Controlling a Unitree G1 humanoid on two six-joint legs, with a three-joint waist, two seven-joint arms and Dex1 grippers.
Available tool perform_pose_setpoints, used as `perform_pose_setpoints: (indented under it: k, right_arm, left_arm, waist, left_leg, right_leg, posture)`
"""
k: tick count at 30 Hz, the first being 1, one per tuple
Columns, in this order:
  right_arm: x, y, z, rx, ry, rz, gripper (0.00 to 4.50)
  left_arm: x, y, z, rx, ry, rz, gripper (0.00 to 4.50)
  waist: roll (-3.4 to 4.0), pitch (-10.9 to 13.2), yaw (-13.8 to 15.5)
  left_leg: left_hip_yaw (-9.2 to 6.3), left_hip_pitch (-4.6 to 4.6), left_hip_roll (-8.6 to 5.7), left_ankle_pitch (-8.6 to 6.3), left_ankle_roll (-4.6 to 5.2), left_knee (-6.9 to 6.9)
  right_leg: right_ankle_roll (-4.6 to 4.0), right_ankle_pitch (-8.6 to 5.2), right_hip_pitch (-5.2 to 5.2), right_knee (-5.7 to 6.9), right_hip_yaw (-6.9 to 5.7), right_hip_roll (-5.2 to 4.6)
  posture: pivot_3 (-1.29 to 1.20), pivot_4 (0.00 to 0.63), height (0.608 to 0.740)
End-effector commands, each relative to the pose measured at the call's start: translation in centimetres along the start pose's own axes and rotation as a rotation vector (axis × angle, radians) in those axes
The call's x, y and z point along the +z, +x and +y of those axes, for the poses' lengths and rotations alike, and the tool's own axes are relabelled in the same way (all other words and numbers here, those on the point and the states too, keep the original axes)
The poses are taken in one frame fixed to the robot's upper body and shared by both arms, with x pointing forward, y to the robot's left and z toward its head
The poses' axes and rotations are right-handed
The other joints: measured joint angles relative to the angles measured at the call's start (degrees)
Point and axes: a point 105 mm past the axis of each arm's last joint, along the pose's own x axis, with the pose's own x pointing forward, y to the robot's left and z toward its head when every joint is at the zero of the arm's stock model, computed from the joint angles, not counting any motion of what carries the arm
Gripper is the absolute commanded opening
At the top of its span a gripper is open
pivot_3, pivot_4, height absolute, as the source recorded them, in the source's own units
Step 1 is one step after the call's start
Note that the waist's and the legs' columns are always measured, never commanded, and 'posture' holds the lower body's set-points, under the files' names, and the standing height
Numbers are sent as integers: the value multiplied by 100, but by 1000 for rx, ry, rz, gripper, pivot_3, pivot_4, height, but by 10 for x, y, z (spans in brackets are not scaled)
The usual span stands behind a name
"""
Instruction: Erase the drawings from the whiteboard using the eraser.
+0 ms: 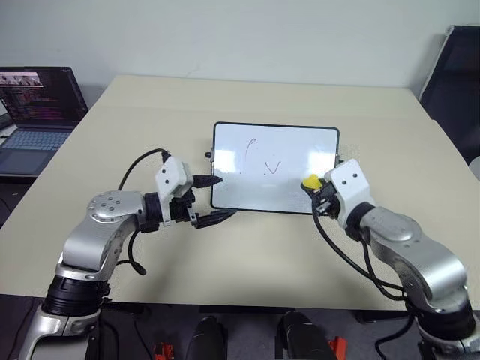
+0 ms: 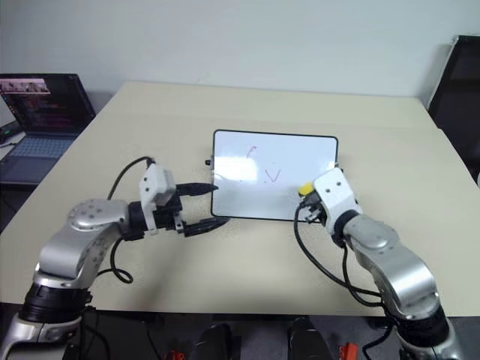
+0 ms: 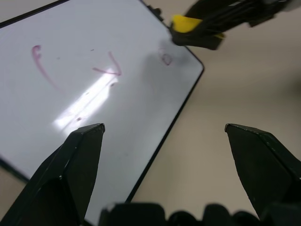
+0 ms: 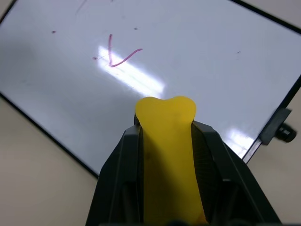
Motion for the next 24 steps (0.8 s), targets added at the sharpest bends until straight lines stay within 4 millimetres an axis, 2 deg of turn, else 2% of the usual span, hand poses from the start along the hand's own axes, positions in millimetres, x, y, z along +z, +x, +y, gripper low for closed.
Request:
perform_pose_setpoints:
  k: [1, 4, 7, 16, 17, 19, 21, 24]
  right_arm:
    - [11, 7, -12, -70, -59, -60, 1090]
    - [9, 12, -15, -81, -70, -61, 1090]
    - [-3, 12, -13, -72, -71, -38, 1090]
    - [-39, 6, 19, 82, -100, 68, 1090]
    - [-40, 6, 21, 91, -114, 72, 1090]
    - [-34, 10, 11, 30, -128, 50, 1090]
    - [-24, 15, -2, -50, -124, 15, 1090]
    - [-17, 19, -7, -86, -122, -8, 1089]
  left_arm:
    - [21, 8, -8, -83, 91, -39, 4500]
    - [28, 13, -7, -107, 107, -50, 4500]
    - [33, 16, 0, -109, 118, -59, 4500]
    - [32, 17, 12, -82, 123, -50, 4500]
    - [30, 15, 16, -69, 122, -40, 4500]
    - [26, 11, 23, -52, 122, -21, 4500]
    - [24, 10, 24, -58, 124, -13, 4500]
    - [23, 10, 22, -73, 123, -12, 4500]
  waist:
    - [0, 0, 3]
    - [0, 0, 5]
    - [0, 0, 0]
    - [0, 0, -11]
    - [0, 0, -11]
    - [0, 0, -13]
    - [0, 0, -16]
    - [0, 0, -8]
  left_leg:
    - [0, 0, 0, 0, 0, 0]
    - [-1, -2, 0, 0, 0, 0]
    - [-1, -2, 0, 0, 0, -4]
    - [-6, 0, 0, 0, 1, -7]
    - [-6, 2, 0, 1, 1, -5]
    - [-7, 3, 0, 1, 2, 0]
    - [-6, 3, -1, 2, 2, 9]
    - [-6, 2, -1, 2, 2, 13]
  right_leg:
    - [0, 0, 0, 0, -1, 0]
    - [1, 0, 0, 0, -1, 0]
    - [3, 1, 0, 1, -2, 0]
    - [14, 4, 0, 7, -7, 1]
    - [9, 2, 1, 10, -7, 1]
    - [2, -2, 0, 14, -6, 1]
    - [0, -1, 1, 20, -5, 2]
    - [0, 0, 2, 19, -5, 1]
  posture:
    - [0, 150, 740]
    - [0, 150, 740]
    - [0, 150, 740]
    - [0, 150, 740]
    - [0, 150, 740]
    - [0, 150, 740]
    - [0, 150, 740]
    - [0, 150, 740]
